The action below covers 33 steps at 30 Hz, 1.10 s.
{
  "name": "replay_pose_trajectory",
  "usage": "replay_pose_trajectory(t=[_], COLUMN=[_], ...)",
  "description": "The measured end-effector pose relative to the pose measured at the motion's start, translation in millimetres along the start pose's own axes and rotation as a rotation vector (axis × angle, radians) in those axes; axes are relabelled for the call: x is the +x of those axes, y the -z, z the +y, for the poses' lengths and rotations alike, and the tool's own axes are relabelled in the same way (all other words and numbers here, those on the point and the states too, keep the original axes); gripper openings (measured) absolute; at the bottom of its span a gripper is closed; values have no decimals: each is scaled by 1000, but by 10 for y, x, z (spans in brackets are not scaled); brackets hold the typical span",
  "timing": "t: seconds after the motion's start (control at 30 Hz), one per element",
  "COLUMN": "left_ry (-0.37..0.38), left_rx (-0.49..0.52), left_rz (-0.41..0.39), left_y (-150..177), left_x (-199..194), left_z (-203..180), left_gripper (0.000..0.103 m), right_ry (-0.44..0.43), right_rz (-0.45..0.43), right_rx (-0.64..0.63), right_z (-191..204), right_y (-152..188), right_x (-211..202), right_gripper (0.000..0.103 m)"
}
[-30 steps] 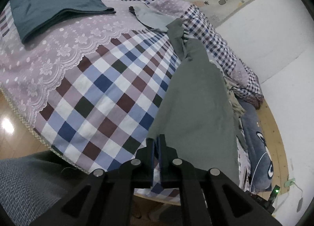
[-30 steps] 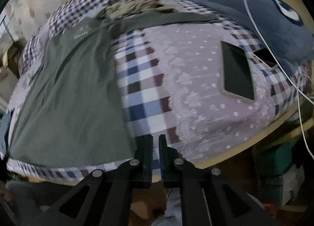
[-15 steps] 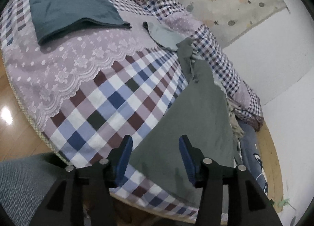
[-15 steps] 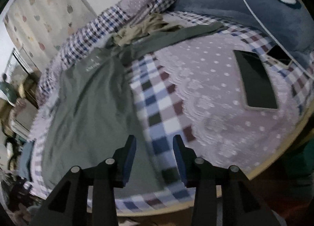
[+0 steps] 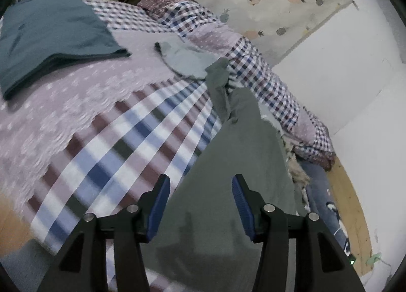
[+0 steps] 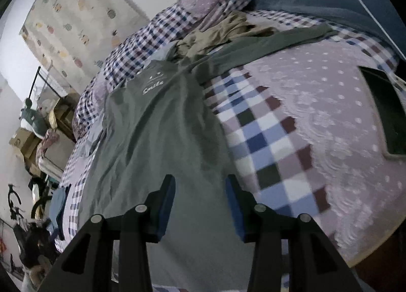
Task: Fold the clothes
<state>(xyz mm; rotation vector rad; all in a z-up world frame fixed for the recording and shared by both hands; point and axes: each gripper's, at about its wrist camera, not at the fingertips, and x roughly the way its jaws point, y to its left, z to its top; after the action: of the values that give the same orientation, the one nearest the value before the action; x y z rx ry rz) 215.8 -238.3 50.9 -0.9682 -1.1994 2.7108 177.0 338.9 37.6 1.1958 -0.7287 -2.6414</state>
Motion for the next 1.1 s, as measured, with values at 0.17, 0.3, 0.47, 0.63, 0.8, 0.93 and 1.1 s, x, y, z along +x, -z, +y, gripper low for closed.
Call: replay_pose_trajectory(t=[0.17,0.3,0.47,0.63,0.8,0.93,1.1], left_ry=[52,86,130,165,182,163,157], left_rx=[23,43,68,0,-129,-162,-191], left_rz=[-11,20,58,92,122,118,108], left_y=[-295,-468,-684,-892,-1092,-1206,-1314], left_x=[441,879,1427,1757,1920,1939,1916], left_z=[-145,-231,-339,-243,-1,144,290], left_gripper=[55,67,69,69,69,69,69], right_ry=[8,17,21,-18,-109,-205,-232], right_rz=[15,27,65,92,93,138,205], right_rx=[-88,-188,-300,-391,-455,-494,-606], right_z=[238,461,721,1240,2024,2775,3562], right_y=[25,66,103,-26,-315,-544,-619], right_x=[168,280,463,714,1077,1583,2311], right_gripper=[45,45,45,45,45,45,45])
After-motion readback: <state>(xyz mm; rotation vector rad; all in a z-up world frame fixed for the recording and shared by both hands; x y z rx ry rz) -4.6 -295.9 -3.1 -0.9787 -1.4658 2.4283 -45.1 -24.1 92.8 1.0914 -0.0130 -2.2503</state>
